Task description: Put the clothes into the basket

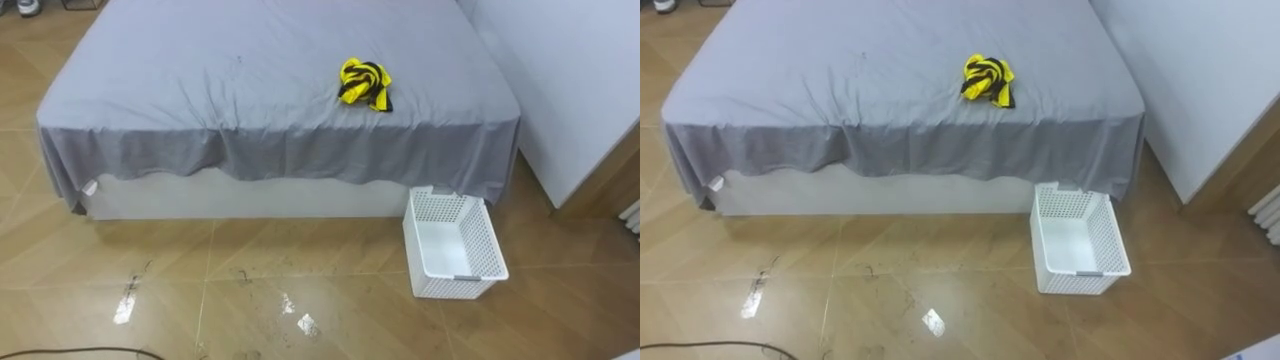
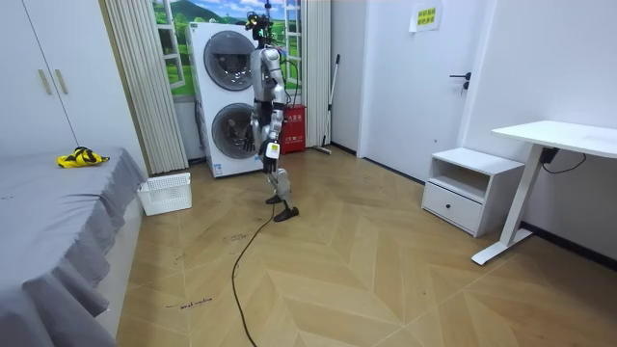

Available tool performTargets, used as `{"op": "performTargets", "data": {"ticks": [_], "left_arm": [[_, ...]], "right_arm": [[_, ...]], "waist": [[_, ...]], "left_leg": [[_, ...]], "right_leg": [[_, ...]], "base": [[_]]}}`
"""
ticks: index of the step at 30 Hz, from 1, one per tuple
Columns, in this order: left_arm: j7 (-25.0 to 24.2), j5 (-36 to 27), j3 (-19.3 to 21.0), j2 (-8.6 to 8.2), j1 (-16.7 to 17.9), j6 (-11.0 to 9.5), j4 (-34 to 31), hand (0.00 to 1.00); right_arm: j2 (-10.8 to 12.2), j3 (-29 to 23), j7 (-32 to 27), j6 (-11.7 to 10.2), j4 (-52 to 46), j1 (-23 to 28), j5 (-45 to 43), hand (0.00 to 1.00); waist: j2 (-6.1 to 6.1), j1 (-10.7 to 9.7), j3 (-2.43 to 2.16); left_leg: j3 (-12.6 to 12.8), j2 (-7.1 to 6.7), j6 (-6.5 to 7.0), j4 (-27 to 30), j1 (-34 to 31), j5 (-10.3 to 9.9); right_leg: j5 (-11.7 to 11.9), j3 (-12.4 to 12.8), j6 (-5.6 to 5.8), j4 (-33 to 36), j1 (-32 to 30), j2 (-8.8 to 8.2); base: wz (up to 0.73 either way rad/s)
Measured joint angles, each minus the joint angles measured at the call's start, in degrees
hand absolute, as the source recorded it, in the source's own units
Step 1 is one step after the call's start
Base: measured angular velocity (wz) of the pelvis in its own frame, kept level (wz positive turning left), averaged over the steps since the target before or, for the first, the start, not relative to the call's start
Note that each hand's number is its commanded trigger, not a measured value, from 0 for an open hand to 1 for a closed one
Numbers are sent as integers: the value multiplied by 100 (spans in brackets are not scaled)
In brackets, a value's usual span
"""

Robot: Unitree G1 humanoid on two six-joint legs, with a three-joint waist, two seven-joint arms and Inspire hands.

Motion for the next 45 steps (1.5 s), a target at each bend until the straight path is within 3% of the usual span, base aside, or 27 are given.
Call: {"op": "performTargets", "data": {"ticks": [5,9,11,12,13,14,15,16,17,19,21,22,23,24,27,29,30,31,32,33,34,36,38,40,41,42,45], "left_arm": [[-21,-60,103,2,-108,124,-10,0],[-42,-376,213,-2,-105,126,-22,0],[-34,-565,206,1,-92,128,-31,0],[-37,-577,224,-3,-91,118,-50,0],[-48,-778,260,-13,-120,60,-117,0],[-53,-883,234,-21,-105,19,-167,0],[-60,-1173,116,-71,-102,-76,-245,0],[-60,-1307,71,-120,-92,-149,-281,0],[-60,-1353,81,-141,-83,-186,-284,0],[-45,-1482,180,-177,50,-287,-327,0],[-49,-1576,218,-160,98,-292,-351,0],[-93,-1627,223,-150,72,-298,-353,0],[-126,-1626,214,-145,38,-306,-356,0],[-162,-1626,213,-110,-20,-317,-350,0],[-164,-1625,95,-51,-19,-329,-299,0],[-126,-1614,-40,-44,-6,-329,-271,0],[-104,-1518,-153,-45,-6,-329,-267,0],[-99,-1363,-198,-51,-30,-331,-271,0],[-96,-1286,-201,-55,-49,-332,-273,0],[-91,-1087,-219,-46,-99,-342,-277,0],[-91,-946,-259,-22,-133,-349,-308,0],[-91,-882,-396,-8,-208,-351,-336,0],[-99,-873,-558,23,-224,-334,-400,0],[-120,-842,-714,-12,-205,-252,-390,0],[-126,-852,-747,-3,-210,-252,-394,0],[-125,-862,-749,-8,-205,-252,-391,0],[-154,-880,-724,-3,-64,-255,-393,0]], "right_arm": [[-4,4,51,93,-66,-10,61,0],[3,40,123,125,-31,-6,273,0],[6,24,150,115,-20,6,448,0],[10,-14,157,96,-46,-19,464,0],[-13,-20,130,63,-34,-15,541,0],[-41,-18,99,61,-29,-3,595,0],[-123,20,76,78,-30,-5,644,0],[-184,18,76,113,-37,1,631,0],[-201,7,77,132,-41,20,618,0],[-227,4,70,217,-76,109,617,0],[-215,-35,87,258,-194,176,634,0],[-206,-121,107,275,-220,171,614,0],[-213,-127,112,268,-233,169,606,0],[-211,-136,113,247,-230,159,617,0],[-164,-167,107,227,-447,186,692,0],[-134,-163,97,192,-605,178,751,0],[-133,-165,82,182,-719,158,731,0],[-120,-158,82,171,-878,125,683,0],[-111,-154,95,167,-952,107,684,0],[-99,-116,116,169,-1175,59,700,0],[-90,-46,116,162,-1445,42,702,0],[-51,-32,101,57,-1669,4,735,0],[-41,13,64,9,-1907,6,719,0],[-51,4,-39,-161,-2060,-19,783,0],[-40,4,-96,-229,-2099,-71,866,0],[-43,2,-111,-263,-2133,-116,888,0],[-63,-63,-189,-303,-2669,-269,961,0]], "waist": [[-12,69,-16],[7,77,7],[7,-2,8],[-35,-69,43],[-19,-74,58],[-28,-57,48],[-56,-18,41],[-41,10,34],[-8,46,32],[12,178,-10],[-54,94,-43],[-101,52,-117],[-177,52,-108],[-258,59,-43],[-242,119,-18],[-252,137,0],[-193,172,6],[-99,229,13],[-79,232,31],[16,238,40],[53,225,41],[102,200,78],[92,196,73],[144,147,51],[127,140,9],[158,172,-26],[428,210,44]], "left_leg": [[29,97,-56,457,-260,-180],[59,363,-233,1228,-549,-525],[130,456,-277,1515,-671,-524],[274,580,-256,2288,-1071,-445],[228,583,-110,3091,-1620,-306],[235,472,-72,2983,-1738,-329],[239,218,-92,2308,-1991,-271],[248,34,-269,1381,-2209,9],[230,10,-298,930,-2300,218],[275,74,-173,316,-2387,1125],[365,-34,79,471,-2529,1440],[529,-134,267,737,-2700,1337],[598,-196,337,912,-2736,1200],[656,-319,395,1239,-2778,883],[766,-393,515,1691,-2495,229],[767,-509,567,1494,-2015,30],[722,-528,594,1274,-1667,-51],[646,-512,609,997,-1328,-99],[601,-495,601,863,-1178,-105],[472,-445,584,665,-912,-115],[375,-373,562,538,-724,-141],[209,-256,497,351,-431,-211],[48,-189,415,64,-62,-280],[-218,-49,269,-180,450,-430],[-234,36,124,-150,545,-533],[-223,114,35,-100,549,-582],[-156,419,-292,-51,799,-551]], "right_leg": [[-136,-21,-149,174,-189,43],[-494,-21,-279,540,-282,219],[-667,-39,-398,692,-343,258],[-753,-16,-488,770,-370,256],[-804,24,-553,848,-312,219],[-829,46,-548,864,-300,158],[-893,71,-498,897,-326,9],[-950,144,-418,885,-347,-60],[-976,168,-404,883,-342,-72],[-1105,316,-342,846,-232,-179],[-1166,320,-243,659,-100,-296],[-1235,330,-136,582,-84,-419],[-1262,298,-71,567,-105,-472],[-1257,392,-5,574,-22,-621],[-1066,599,49,1817,-190,-814],[-448,618,-12,3121,-598,-991],[301,622,-167,3839,-883,-1032],[407,589,-254,4451,-1238,-1012],[205,553,-269,4656,-1447,-932],[-217,411,-388,4800,-1848,-681],[-519,271,-465,4605,-2291,-433],[-664,55,-519,3620,-2772,0],[-431,-18,-595,2145,-3010,294],[777,-75,-792,884,-3021,446],[1121,-105,-979,810,-2959,518],[1099,-128,-1002,852,-2899,590],[688,-387,-1240,1529,-2837,792]], "base": [[-4],[-7],[17],[30],[23],[0],[-22],[-33],[-57],[-70],[-10],[18],[10],[0],[-6],[-6],[-11],[-12],[0],[20],[31],[40],[46],[65],[44],[11],[-7]]}}
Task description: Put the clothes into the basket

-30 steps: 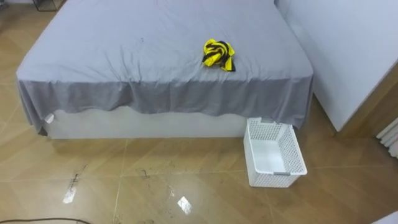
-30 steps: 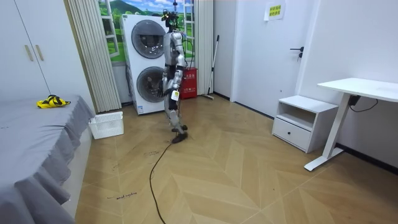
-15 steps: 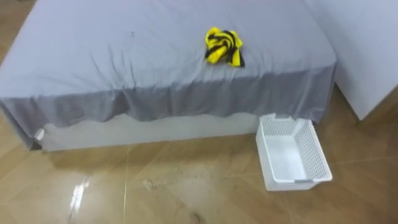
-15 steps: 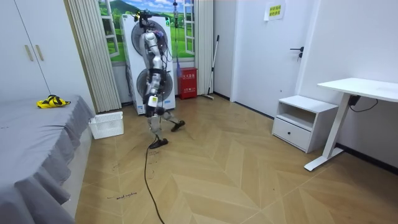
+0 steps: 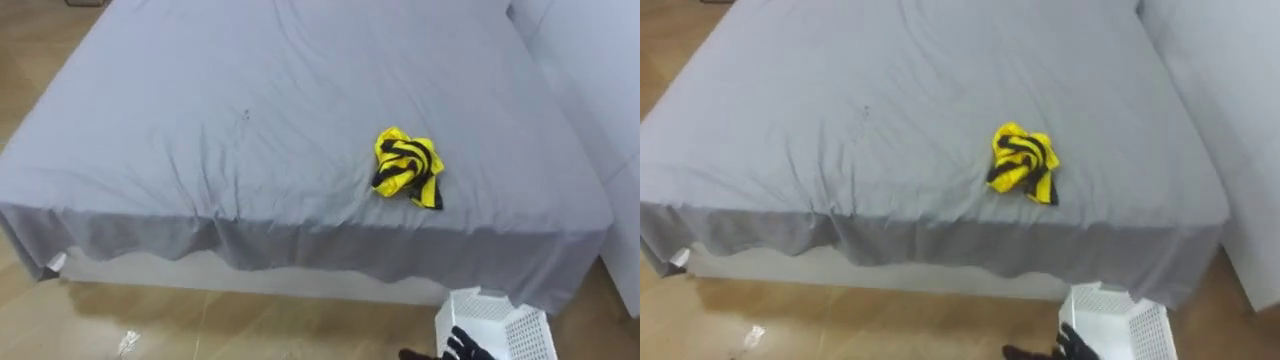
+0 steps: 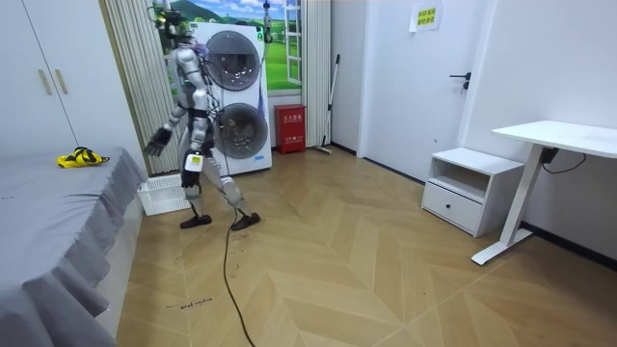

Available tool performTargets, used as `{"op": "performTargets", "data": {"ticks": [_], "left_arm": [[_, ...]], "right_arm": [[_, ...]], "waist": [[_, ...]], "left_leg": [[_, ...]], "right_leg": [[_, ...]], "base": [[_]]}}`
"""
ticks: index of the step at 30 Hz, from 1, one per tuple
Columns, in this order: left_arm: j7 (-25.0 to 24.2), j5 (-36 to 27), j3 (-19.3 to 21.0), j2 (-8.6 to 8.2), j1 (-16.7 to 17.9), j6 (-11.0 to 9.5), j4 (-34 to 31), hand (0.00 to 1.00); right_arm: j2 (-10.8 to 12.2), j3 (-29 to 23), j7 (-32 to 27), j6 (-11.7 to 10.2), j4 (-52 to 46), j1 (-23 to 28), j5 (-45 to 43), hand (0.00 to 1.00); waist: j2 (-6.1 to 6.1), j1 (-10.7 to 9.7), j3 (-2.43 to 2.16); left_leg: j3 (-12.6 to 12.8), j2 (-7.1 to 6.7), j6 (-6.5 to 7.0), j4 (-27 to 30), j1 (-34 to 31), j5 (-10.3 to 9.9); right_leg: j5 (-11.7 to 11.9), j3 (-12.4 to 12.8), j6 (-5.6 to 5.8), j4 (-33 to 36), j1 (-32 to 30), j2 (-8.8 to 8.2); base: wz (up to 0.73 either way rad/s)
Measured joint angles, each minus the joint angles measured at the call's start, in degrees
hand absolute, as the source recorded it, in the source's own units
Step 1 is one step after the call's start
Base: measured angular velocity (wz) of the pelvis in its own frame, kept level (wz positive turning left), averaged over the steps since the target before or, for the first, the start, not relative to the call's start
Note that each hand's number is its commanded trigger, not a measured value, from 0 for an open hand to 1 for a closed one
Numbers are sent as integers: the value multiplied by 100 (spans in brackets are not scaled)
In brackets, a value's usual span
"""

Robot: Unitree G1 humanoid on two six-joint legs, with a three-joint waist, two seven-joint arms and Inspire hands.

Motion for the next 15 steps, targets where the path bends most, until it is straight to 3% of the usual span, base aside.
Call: {"op": "performTargets", "data": {"ticks": [1,2,3,4,5,6,7,8,11,13,14,15], "left_arm": [[-4,6,55,32,40,-1,-50,0],[-3,8,93,51,109,-3,-56,0],[-11,-13,199,164,288,-42,-96,0],[-8,21,268,181,451,-43,-86,0],[-7,30,269,188,478,-43,-82,0],[1,-5,280,199,519,-49,-116,0],[20,-94,290,211,529,-81,-183,0],[31,-141,316,213,529,-110,-204,0],[57,-420,283,156,540,-249,-317,0],[42,-680,249,125,552,-299,-348,0],[35,-745,249,117,539,-305,-343,0],[18,-790,252,112,521,-315,-335,0]], "right_arm": [[7,30,-31,-4,-195,14,-3,0],[26,37,-27,-5,-288,7,-9,0],[94,84,-21,-9,-492,70,-14,0],[91,102,-24,-11,-680,57,-25,0],[89,98,-50,-25,-773,77,-5,0],[75,91,-96,-30,-935,152,57,0],[76,80,-132,-34,-1024,195,160,0],[70,73,-140,-35,-1033,206,164,0],[-25,58,-146,-78,-1139,231,270,0],[-21,62,-149,-89,-1321,213,281,0],[-27,62,-158,-89,-1365,216,281,0],[-27,91,-164,-97,-1407,212,254,0]], "waist": [[-12,-22,20],[-59,-1,28],[-176,48,-85],[-129,29,-69],[-119,-27,-51],[-140,-143,-34],[-217,-222,16],[-257,-257,38],[-318,-255,15],[-309,-165,-13],[-316,-145,-19],[-311,-110,-57]], "left_leg": [[-81,69,-84,196,152,55],[-122,102,-89,430,159,50],[30,70,-124,1221,-21,34],[96,186,-264,2264,-371,135],[96,276,-406,2709,-551,253],[155,431,-444,3390,-897,286],[261,554,-426,3757,-1187,246],[317,592,-389,3788,-1311,220],[469,550,-229,3285,-1915,118],[468,387,-229,2208,-2287,97],[468,353,-224,1898,-2356,140],[443,275,-16,1548,-2440,477]], "right_leg": [[-286,-171,-96,753,-231,-27],[-446,-246,-84,885,-289,-31],[-557,-311,-181,470,-124,-31],[-793,-347,-285,451,146,59],[-835,-335,-291,390,273,107],[-858,-337,-290,107,591,180],[-846,-321,-273,-206,947,207],[-839,-311,-261,-355,1124,207],[-801,-73,-191,-842,1655,209],[-819,209,-140,-941,1756,205],[-828,284,-120,-930,1762,205],[-859,429,-53,-917,1766,190]], "base": [[-13],[-41],[-62],[-58],[-20],[15],[17],[11],[-31],[-60],[-65],[-56]]}}
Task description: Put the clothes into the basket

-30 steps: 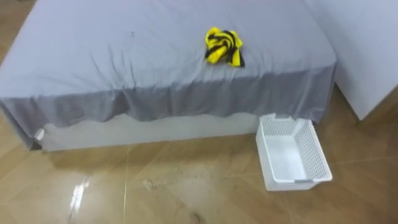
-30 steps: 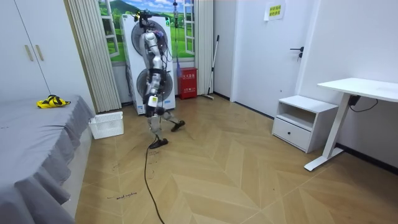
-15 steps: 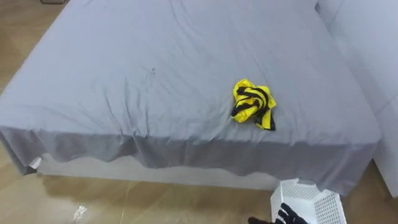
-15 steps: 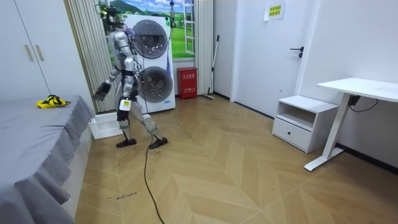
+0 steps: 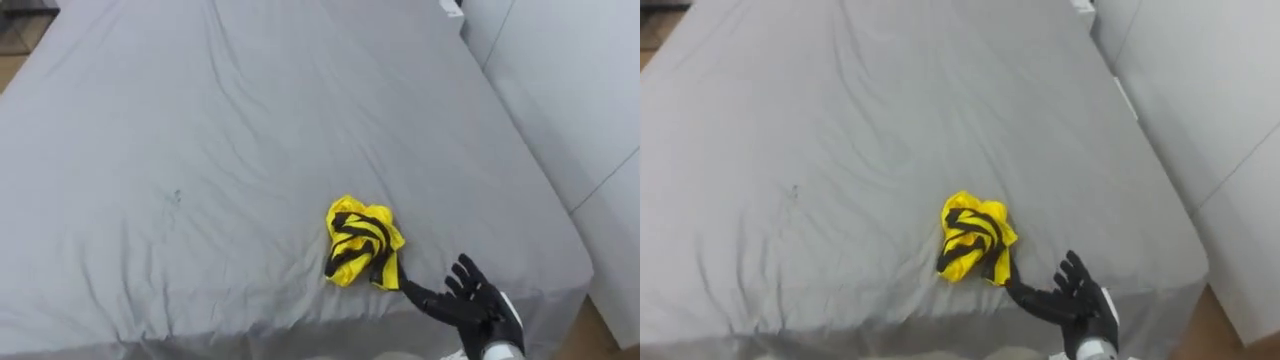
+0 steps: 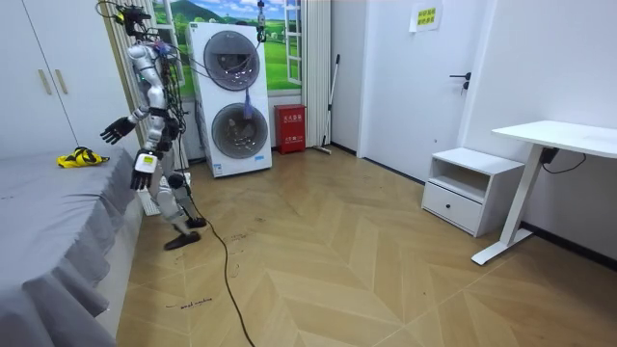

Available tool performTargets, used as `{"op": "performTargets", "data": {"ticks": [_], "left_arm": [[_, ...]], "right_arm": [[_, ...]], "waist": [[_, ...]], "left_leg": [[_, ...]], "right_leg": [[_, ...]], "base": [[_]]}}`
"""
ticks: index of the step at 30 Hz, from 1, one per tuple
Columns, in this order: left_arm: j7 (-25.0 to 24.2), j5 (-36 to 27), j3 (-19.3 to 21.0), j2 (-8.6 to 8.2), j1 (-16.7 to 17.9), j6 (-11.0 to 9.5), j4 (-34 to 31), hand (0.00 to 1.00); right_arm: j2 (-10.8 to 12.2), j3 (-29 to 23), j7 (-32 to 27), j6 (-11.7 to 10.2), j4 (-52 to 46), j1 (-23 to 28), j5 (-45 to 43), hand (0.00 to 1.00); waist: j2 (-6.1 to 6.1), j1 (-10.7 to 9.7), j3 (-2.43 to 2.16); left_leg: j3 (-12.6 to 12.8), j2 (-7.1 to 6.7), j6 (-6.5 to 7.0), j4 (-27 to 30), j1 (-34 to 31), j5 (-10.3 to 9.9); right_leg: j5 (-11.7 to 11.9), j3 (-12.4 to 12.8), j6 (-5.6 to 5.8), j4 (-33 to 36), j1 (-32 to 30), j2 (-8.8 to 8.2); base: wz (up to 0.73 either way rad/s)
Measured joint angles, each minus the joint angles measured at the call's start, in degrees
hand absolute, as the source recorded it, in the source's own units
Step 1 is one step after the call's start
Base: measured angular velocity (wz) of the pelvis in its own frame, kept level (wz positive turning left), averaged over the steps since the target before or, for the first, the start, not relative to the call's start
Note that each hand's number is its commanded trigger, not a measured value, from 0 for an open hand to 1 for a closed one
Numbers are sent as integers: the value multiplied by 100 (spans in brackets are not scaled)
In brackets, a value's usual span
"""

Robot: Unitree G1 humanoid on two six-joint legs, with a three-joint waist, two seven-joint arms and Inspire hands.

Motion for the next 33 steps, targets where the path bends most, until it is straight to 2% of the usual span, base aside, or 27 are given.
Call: {"op": "performTargets", "data": {"ticks": [1,2,4,9,12,15,17,22,25,29,33], "left_arm": [[-16,2,1,-4,5,-31,38,0],[-24,7,-9,-9,-15,-33,62,0],[-91,47,-116,-53,-40,-32,125,0],[-118,56,-331,41,-193,-14,151,0],[-117,80,-330,46,-342,8,308,0],[-138,159,-324,63,-500,79,511,0],[-143,154,-334,82,-571,152,559,0],[-247,218,-276,86,-848,292,690,0],[-246,236,-271,88,-885,321,691,0],[-253,269,-250,85,-944,333,694,0],[-263,300,-196,87,-1004,333,723,0]], "right_arm": [[19,67,15,-2,-27,4,-79,0],[21,82,32,-12,-45,4,-120,0],[6,99,89,-62,-30,14,-194,0],[19,360,62,-114,43,-76,-367,0],[30,448,-24,-107,74,-274,-386,0],[7,409,-71,-109,415,-702,-510,0],[3,385,-164,-108,788,-971,-634,0],[-133,360,-463,-90,1806,-1765,-767,0],[-168,215,-666,-89,2209,-2053,-710,0],[-271,89,-804,-85,2561,-2294,-656,0],[-488,-279,-1002,-92,2989,-2624,-636,0]], "waist": [[-44,29,-56],[-63,9,-57],[-52,-13,-30],[-105,-17,6],[-150,9,41],[-163,19,79],[-162,14,80],[-161,287,81],[-160,320,86],[-154,439,103],[-80,452,190]], "left_leg": [[-22,-89,3,-239,148,65],[-5,-130,21,-335,222,81],[3,-287,58,-656,454,179],[-61,-429,92,-1021,463,267],[-137,-486,119,-1077,298,328],[-241,-537,150,-1117,132,389],[-355,-583,169,-1127,50,413],[-382,-629,236,-1205,-350,564],[-472,-695,273,-1203,-465,618],[-518,-713,311,-1196,-539,643],[-609,-770,368,-1187,-658,685]], "right_leg": [[-11,88,62,-41,7,-63],[-23,97,85,-45,9,-95],[10,95,147,-46,26,-176],[-24,-73,212,-89,-50,-285],[-30,-141,222,-90,-211,-327],[-21,-296,239,-119,-334,-379],[-25,-362,247,-135,-369,-405],[6,-465,311,-121,-770,-484],[7,-555,313,-122,-825,-525],[22,-586,347,-121,-880,-562],[33,-700,383,-128,-955,-607]], "base": [[-47],[-22],[-13],[4],[16],[24],[29],[9],[26],[5],[12]]}}
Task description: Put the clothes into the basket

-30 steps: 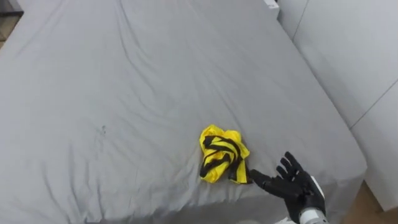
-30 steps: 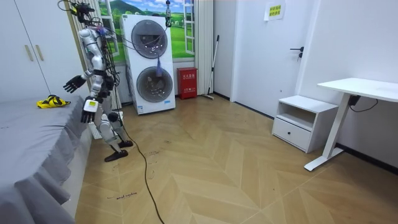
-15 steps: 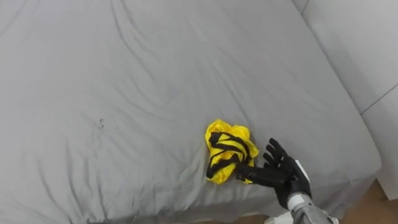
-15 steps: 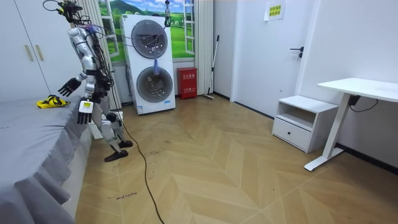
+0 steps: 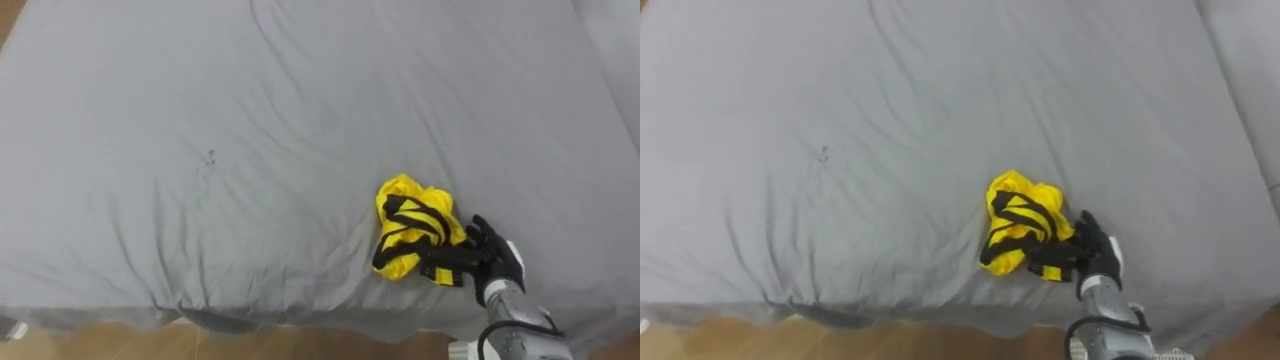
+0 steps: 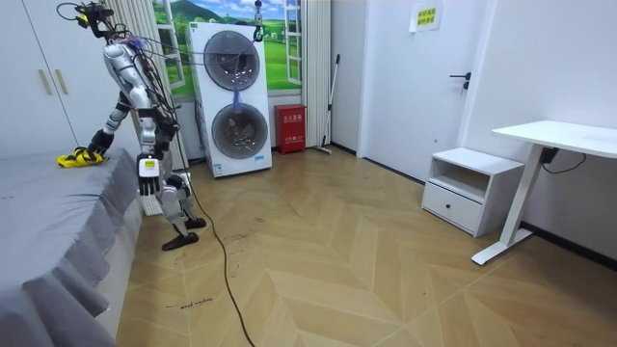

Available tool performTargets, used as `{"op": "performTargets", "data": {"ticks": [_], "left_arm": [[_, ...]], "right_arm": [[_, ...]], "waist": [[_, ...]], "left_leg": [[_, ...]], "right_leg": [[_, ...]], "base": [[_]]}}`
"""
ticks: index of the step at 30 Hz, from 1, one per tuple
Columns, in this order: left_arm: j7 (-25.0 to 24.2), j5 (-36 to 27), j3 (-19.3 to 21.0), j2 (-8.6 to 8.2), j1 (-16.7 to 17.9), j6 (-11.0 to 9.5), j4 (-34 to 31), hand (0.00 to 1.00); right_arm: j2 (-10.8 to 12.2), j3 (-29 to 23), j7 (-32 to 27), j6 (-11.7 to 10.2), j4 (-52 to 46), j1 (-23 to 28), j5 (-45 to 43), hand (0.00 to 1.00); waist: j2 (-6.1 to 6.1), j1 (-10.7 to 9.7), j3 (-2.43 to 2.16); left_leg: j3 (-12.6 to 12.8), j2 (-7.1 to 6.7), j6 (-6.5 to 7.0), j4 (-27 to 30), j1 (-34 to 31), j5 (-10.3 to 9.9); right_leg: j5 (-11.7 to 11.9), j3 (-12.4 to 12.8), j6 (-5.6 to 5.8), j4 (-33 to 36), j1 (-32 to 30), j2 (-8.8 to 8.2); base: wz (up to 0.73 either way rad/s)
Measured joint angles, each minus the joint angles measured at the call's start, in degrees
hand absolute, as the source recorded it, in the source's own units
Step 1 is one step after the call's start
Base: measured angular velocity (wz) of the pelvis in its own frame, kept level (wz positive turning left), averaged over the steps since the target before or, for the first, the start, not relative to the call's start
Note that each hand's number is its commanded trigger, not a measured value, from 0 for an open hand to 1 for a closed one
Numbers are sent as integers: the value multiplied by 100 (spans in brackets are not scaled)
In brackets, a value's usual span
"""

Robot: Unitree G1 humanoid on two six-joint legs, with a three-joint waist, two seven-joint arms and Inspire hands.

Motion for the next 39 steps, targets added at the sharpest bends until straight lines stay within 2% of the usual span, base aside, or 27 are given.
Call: {"op": "performTargets", "data": {"ticks": [3,4,5,6,7,15,22,30,34,39], "left_arm": [[0,-7,-7,0,-51,10,0,0],[0,-12,-16,0,-75,16,-1,0],[-1,-13,-17,0,-79,20,-2,0],[-11,-25,-23,-3,-80,25,-4,0],[-35,-49,-21,-3,-80,26,-4,0],[-164,-139,-15,26,-86,29,1,0],[-194,-315,-140,57,-86,50,12,0],[-195,-403,-148,74,-86,53,26,0],[-190,-550,-353,180,-86,43,22,0],[-192,-547,-367,245,-86,54,45,0]], "right_arm": [[-80,-83,-177,0,43,-170,137,0],[-109,-82,-200,-1,91,-228,158,16],[-123,-82,-210,-1,155,-262,164,16],[-153,-83,-241,-1,245,-302,178,78],[-181,-82,-250,0,253,-307,192,100],[-341,-82,-234,0,253,-311,162,100],[-525,47,-205,81,445,-351,162,100],[-547,76,-95,110,488,-384,164,100],[-552,331,-95,107,451,-393,114,100],[-555,450,-20,108,284,-381,84,100]], "waist": [[33,37,13],[32,63,14],[33,82,14],[33,124,14],[32,152,14],[41,168,9],[41,315,10],[30,316,25],[7,304,40],[3,295,42]], "left_leg": [[-19,-13,20,-12,-238,101],[-18,-19,27,-15,-308,130],[-19,-21,32,-16,-325,138],[-21,-25,35,-16,-332,140],[-20,-28,36,-14,-342,140],[7,-34,44,-12,-497,146],[79,-31,48,-44,-479,151],[31,-36,47,-94,-482,166],[79,-30,46,-95,-481,165],[98,-28,46,-91,-483,164]], "right_leg": [[33,-28,20,64,-259,-19],[35,-35,19,115,-349,-30],[35,-38,19,118,-364,-32],[38,-39,22,119,-366,-34],[39,-39,24,119,-371,-35],[39,-52,30,139,-533,-49],[36,3,34,141,-557,-54],[36,-28,34,131,-573,-55],[36,1,34,124,-585,-54],[36,21,34,119,-594,-53]], "base": [[9],[4],[4],[0],[0],[0],[-3],[0],[-4],[-3]]}}
